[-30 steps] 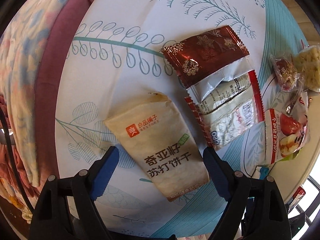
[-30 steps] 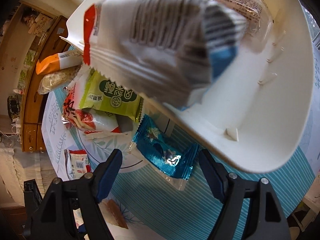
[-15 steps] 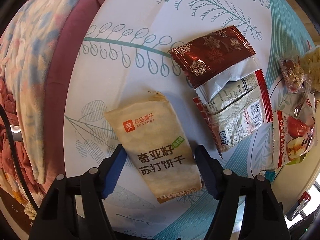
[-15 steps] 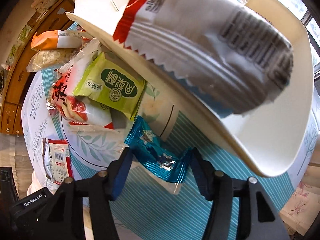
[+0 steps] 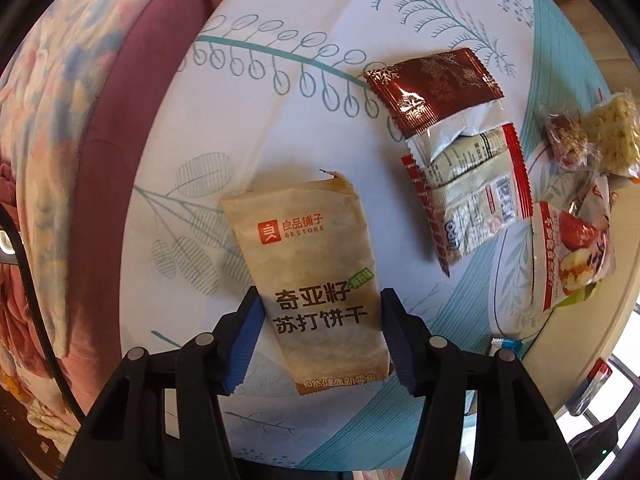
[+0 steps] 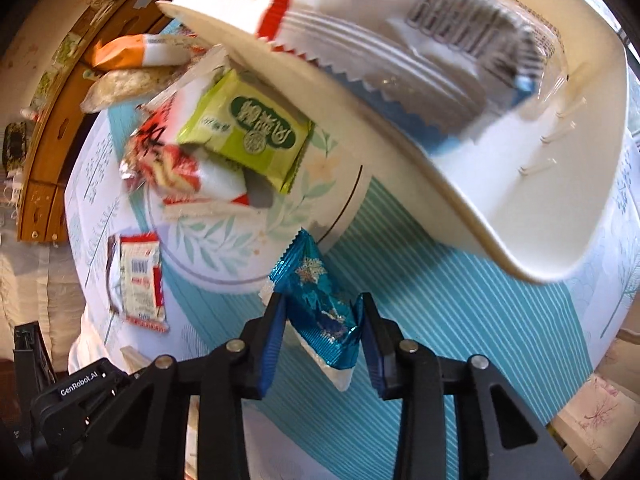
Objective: Organize snacks
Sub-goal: 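Grasp the beige chia-seed cracker pack with the left tool while the right tool grasps the blue foil snack, then carry both held snacks over the white tray and open both tools to drop them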
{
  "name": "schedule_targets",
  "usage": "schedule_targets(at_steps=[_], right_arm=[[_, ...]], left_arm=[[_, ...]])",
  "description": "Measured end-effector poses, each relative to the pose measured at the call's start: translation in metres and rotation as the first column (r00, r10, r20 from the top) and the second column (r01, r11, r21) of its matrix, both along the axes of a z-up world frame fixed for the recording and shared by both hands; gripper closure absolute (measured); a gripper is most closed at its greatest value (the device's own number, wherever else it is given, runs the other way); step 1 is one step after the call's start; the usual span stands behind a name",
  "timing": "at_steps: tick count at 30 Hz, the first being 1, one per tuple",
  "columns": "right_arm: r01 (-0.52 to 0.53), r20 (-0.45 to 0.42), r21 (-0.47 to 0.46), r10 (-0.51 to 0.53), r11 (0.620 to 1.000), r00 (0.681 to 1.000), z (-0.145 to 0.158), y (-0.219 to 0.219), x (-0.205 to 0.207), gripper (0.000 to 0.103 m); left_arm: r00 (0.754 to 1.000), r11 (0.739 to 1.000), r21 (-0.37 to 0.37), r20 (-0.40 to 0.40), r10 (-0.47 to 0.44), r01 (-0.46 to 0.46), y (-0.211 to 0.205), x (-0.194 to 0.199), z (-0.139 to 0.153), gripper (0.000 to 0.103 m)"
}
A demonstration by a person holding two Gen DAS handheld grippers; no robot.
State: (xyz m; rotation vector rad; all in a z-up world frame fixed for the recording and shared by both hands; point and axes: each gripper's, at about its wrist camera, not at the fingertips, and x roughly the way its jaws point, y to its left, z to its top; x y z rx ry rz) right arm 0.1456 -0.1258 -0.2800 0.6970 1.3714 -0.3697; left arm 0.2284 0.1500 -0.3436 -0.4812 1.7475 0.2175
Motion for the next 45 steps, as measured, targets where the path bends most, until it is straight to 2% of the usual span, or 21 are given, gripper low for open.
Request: schedule_targets(at_steps=[8,14,18,25,30,37,40,45], right_arm=[[-0.096,0.054,-0.015,0.097,0.995,0.994,0.026,0.019,-0.013,0.067],[-0.140,0.133,-0.034,0.143,0.990,0.981,0.047,0.037,-0.030,0.067],[-0.165,0.195,-0.062,0.174,0.984,0.965,0.065,0.048,-0.040,0.067],[-0.202,0.321,-0.146,0.239,0.969,0.917,0.101,0.050,-0.054,0.067],[-0.222,0.396,-0.239,0.304,0.945,0.867,0.126,0.046,-0.062,0.067],[-0.235,0.458,-0.334,0.375,0.913,0.806,0.152,0.026,-0.073,0.067],[-0.234,0.473,-0.352,0.388,0.906,0.791,0.159,0.012,-0.077,0.067],[-0.244,0.482,-0.388,0.421,0.889,0.768,0.166,-0.020,-0.080,0.067]], left_arm=[[0.990,1.000,0.019,0.141,-0.015,0.012,0.011,-0.045,0.045,0.047],[0.953,0.995,0.062,0.291,-0.089,0.074,0.018,-0.064,0.088,0.046],[0.910,0.986,0.089,0.381,-0.164,0.140,0.014,-0.070,0.117,0.046],[0.828,0.955,0.098,0.480,-0.291,0.279,-0.012,-0.085,0.152,0.046],[0.731,0.927,0.138,0.579,-0.361,0.348,-0.040,-0.093,0.181,0.046],[0.605,0.907,0.193,0.691,-0.396,0.373,-0.074,-0.102,0.218,0.046],[0.578,0.906,0.203,0.713,-0.396,0.371,-0.088,-0.101,0.231,0.046],[0.572,0.913,0.194,0.727,-0.379,0.358,-0.113,-0.099,0.246,0.046]])
